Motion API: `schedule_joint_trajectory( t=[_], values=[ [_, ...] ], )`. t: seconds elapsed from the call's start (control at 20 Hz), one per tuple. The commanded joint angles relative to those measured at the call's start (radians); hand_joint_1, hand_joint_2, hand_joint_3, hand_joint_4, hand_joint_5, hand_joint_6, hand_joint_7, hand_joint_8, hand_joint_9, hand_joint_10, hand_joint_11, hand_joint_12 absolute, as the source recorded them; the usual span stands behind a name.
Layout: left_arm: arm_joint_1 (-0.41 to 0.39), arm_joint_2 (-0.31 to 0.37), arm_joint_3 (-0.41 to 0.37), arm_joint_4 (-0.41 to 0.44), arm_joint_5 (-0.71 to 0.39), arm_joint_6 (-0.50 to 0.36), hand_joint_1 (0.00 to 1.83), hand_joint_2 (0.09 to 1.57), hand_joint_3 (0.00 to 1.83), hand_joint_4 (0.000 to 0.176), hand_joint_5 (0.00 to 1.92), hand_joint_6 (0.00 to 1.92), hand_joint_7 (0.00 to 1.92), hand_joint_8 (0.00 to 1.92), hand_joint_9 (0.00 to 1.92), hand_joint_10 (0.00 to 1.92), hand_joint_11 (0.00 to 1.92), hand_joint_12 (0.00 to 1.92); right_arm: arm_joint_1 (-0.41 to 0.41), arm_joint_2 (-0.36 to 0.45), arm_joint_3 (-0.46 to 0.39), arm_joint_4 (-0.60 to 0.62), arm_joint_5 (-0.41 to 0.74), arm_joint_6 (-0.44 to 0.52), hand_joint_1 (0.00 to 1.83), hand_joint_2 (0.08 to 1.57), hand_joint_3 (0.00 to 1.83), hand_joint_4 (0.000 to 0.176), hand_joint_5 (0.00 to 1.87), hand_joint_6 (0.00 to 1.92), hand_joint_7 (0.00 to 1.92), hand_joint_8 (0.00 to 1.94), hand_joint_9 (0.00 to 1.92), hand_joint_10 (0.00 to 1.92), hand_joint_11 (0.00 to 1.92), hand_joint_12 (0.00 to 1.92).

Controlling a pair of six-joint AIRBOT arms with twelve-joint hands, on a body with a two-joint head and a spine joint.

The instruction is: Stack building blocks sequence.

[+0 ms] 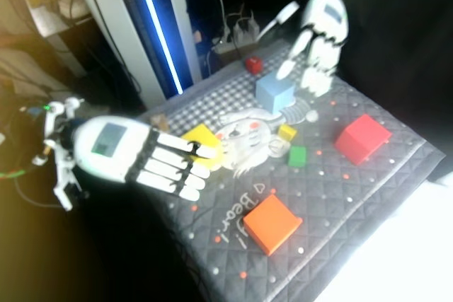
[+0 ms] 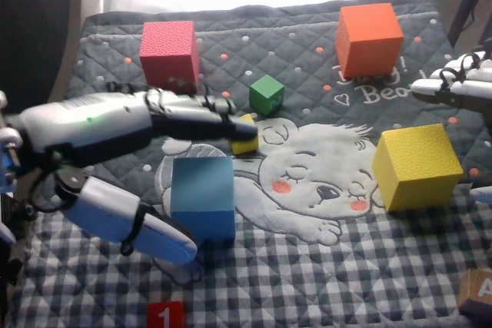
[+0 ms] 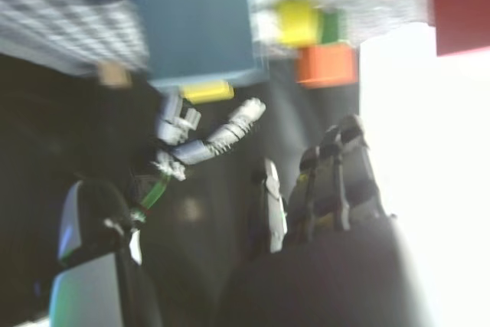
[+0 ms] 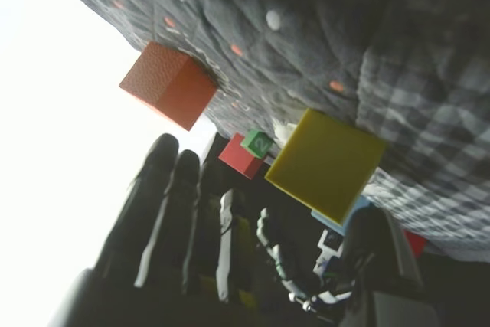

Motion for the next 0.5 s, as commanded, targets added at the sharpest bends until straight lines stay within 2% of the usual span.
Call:
schedule_joint_trajectory(
  t=[0.0,0.1,0.2,0.3,0.35,0.4,0.45],
  values=[
    [-0.023,-0.01,0.004,-0.006,-0.072,-0.018,0.62,0.79,0.0,0.176,0.33,0.0,0.24,0.0,0.22,0.01,0.0,0.88,0.013,0.004,0.006,0.028,0.122,0.003,0.71,1.0,0.0,0.083,0.2,0.0,0.32,0.0,0.32,0.0,0.32,0.05],
    [-0.037,-0.022,0.005,0.049,-0.025,-0.029,0.67,0.78,0.0,0.176,0.35,0.0,0.24,0.01,0.24,0.01,0.0,0.99,0.018,0.004,0.006,0.028,0.124,0.003,0.71,1.0,0.0,0.094,0.18,0.0,0.29,0.0,0.3,0.0,0.31,0.04],
    [-0.039,-0.045,0.021,0.074,0.03,-0.027,0.71,0.77,0.0,0.171,0.42,0.0,0.38,0.01,0.39,0.02,0.02,1.3,0.019,0.004,0.006,0.028,0.127,0.003,0.69,1.01,0.0,0.096,0.19,0.01,0.26,0.0,0.3,0.0,0.33,0.05],
    [-0.039,-0.052,0.028,0.076,0.052,-0.022,0.83,0.86,0.01,0.139,0.51,0.01,0.52,0.02,0.52,0.05,0.0,1.55,0.018,0.004,0.006,0.028,0.127,0.003,0.7,1.03,0.01,0.088,0.21,0.01,0.28,0.01,0.3,0.0,0.36,0.06],
    [-0.039,-0.054,0.028,0.075,0.061,-0.014,0.83,0.86,0.01,0.139,0.51,0.01,0.52,0.02,0.52,0.05,0.0,1.55,0.018,0.003,0.006,0.028,0.127,0.003,0.7,1.03,0.01,0.088,0.21,0.01,0.28,0.01,0.3,0.0,0.36,0.06],
    [-0.039,-0.057,0.028,0.068,0.071,0.002,0.98,0.91,0.0,0.055,0.72,0.02,0.68,0.02,0.69,0.1,0.06,1.68,0.018,0.003,0.006,0.029,0.127,0.003,0.72,1.04,0.01,0.093,0.22,0.01,0.3,0.01,0.33,0.01,0.38,0.06],
    [-0.039,-0.06,0.029,0.056,0.081,0.02,0.98,0.91,0.0,0.055,0.72,0.02,0.68,0.02,0.69,0.1,0.06,1.68,0.018,0.004,0.005,0.029,0.127,0.003,0.72,1.04,0.01,0.093,0.22,0.01,0.3,0.01,0.33,0.01,0.38,0.06]
  ],
)
